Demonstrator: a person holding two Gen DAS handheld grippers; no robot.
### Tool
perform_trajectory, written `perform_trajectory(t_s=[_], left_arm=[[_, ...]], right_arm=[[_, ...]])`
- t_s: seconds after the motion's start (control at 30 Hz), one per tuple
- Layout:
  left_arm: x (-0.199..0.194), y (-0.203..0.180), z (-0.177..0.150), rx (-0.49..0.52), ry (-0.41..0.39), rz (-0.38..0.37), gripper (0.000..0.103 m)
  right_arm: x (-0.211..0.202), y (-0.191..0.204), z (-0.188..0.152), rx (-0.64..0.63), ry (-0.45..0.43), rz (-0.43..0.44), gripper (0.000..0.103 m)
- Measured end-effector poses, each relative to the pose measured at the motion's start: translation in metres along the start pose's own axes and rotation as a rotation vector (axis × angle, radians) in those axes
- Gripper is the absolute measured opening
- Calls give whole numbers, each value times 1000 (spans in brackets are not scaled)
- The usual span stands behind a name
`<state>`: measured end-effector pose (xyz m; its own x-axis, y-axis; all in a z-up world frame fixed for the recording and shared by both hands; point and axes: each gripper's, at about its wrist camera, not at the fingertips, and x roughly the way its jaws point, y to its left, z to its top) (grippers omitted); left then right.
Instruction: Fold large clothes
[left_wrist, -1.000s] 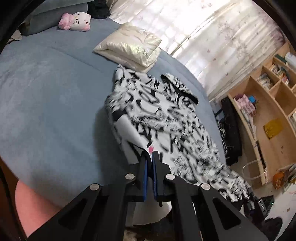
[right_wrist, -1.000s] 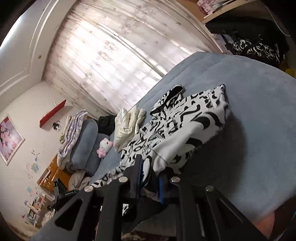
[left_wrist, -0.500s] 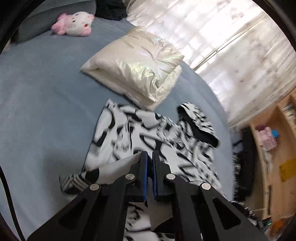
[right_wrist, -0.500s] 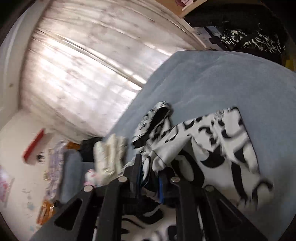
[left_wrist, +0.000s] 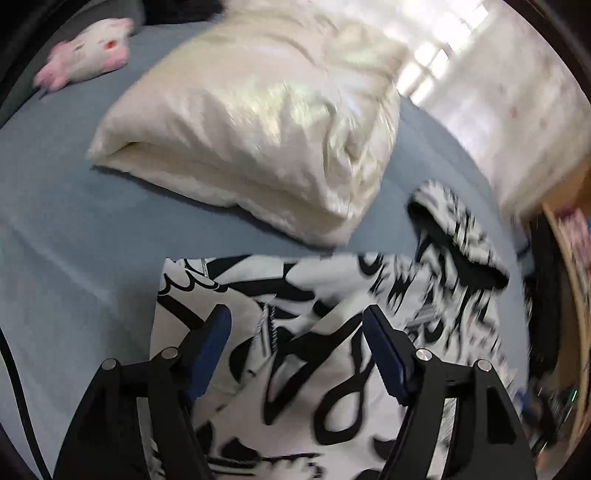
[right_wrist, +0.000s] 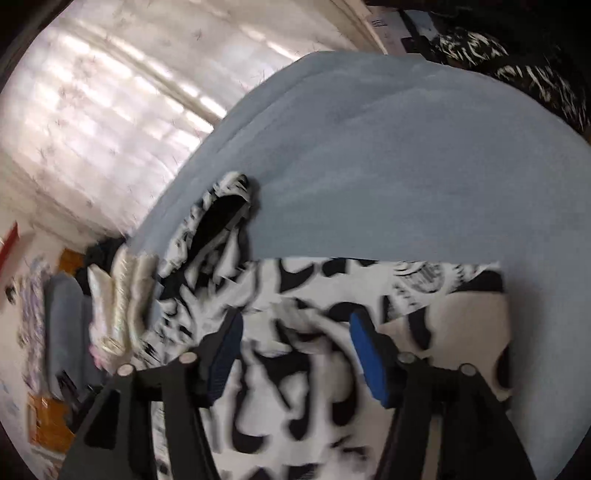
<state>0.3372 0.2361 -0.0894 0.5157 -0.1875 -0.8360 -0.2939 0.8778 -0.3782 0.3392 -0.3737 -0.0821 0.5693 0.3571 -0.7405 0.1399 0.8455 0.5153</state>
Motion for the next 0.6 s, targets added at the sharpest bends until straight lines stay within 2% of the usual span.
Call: perform_trajectory(t_s=[0.23, 0.37, 0.47, 0.5, 0.57, 0.6], left_arm=[[31, -10, -9, 200, 70, 20, 72], [46, -24, -18, 306, 79, 89, 74], [49, -31, -23, 334, 77, 78, 76], [49, -33, -25, 349, 82, 66, 76], [49, -40, -30, 386, 86, 55, 73], [48, -45, -33, 410, 83, 44, 55]], right_arm=[[37, -1, -4, -155, 165, -32, 62], [51, 7, -12, -239, 162, -62, 63], [52, 9, -19, -284, 148, -69, 64], [51, 9, -20, -290, 146, -66, 61], [50, 11, -22, -308, 143, -68, 39], [51, 13, -23, -322, 143, -89, 26]])
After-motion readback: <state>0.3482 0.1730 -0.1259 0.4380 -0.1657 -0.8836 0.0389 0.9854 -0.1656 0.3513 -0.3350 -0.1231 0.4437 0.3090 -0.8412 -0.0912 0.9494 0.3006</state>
